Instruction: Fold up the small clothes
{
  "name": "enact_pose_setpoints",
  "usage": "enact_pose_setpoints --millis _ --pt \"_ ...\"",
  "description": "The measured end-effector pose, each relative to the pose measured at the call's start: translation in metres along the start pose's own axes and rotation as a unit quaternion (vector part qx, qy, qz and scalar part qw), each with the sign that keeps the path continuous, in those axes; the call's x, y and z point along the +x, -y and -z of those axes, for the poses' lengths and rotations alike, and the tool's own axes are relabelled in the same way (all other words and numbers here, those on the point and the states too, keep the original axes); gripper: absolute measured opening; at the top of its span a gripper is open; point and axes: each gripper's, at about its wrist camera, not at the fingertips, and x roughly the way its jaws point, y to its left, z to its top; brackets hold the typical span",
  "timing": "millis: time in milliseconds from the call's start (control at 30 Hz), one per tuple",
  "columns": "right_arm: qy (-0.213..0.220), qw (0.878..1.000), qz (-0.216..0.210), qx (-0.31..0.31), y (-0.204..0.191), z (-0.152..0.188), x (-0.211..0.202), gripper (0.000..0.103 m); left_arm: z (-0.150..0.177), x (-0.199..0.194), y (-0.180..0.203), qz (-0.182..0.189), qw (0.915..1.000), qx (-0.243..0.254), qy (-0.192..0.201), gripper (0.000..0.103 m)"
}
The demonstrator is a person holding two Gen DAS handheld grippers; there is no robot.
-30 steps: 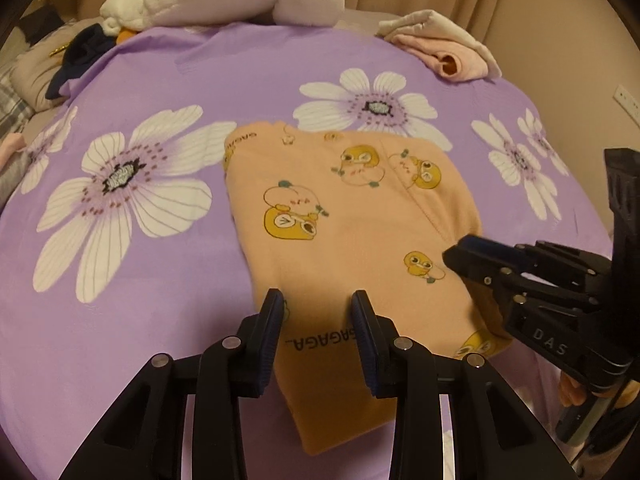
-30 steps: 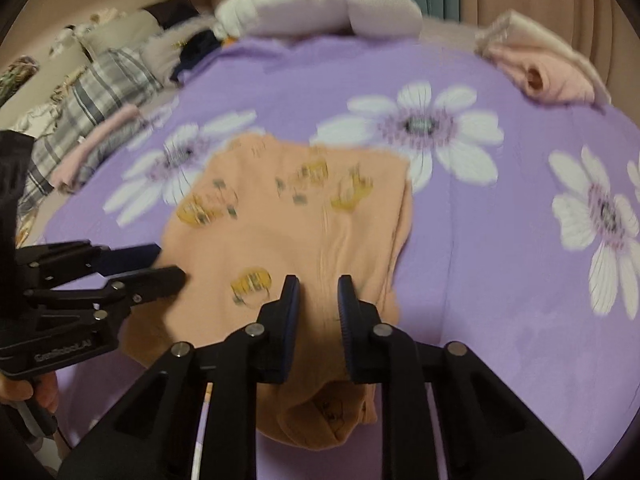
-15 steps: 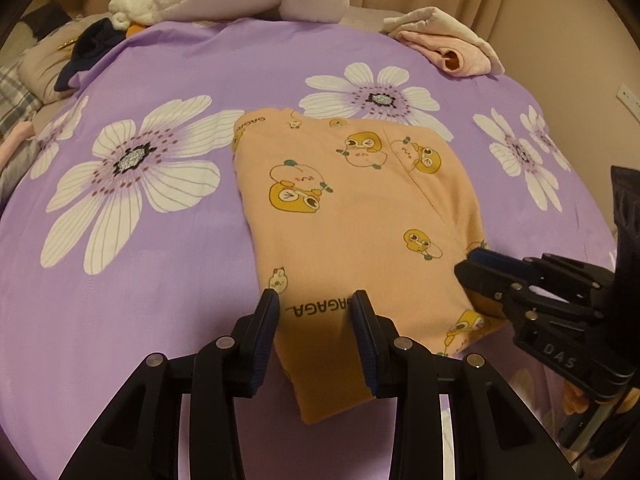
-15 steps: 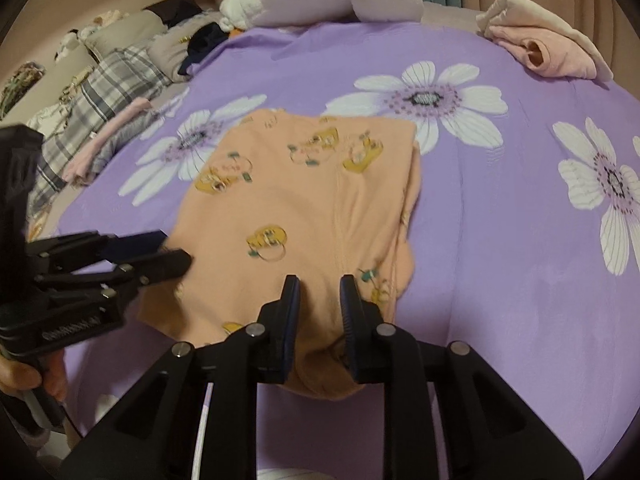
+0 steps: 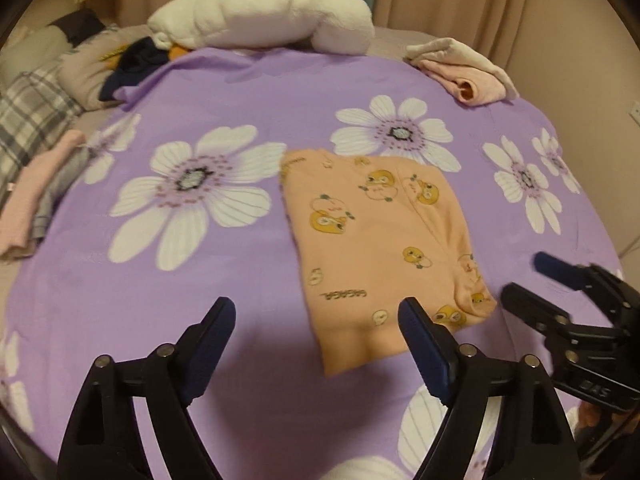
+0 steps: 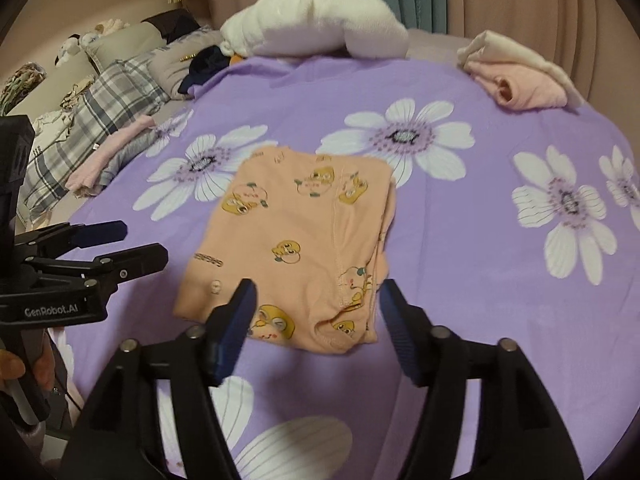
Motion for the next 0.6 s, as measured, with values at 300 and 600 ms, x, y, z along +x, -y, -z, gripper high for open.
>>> enact_pose_setpoints --millis 300,600 --pt "0.03 0.999 0.011 0.024 -0.005 -0.008 -0.046 0.103 0.003 -0.023 0.005 -0.023 0.9996 -0.006 -0.013 0.099" --pt "0.011 0.999 0.04 0.022 -0.008 0.002 -0.046 0.103 0.011 -0.035 0.003 -0.03 0.9993 -0.017 -0.018 0.099"
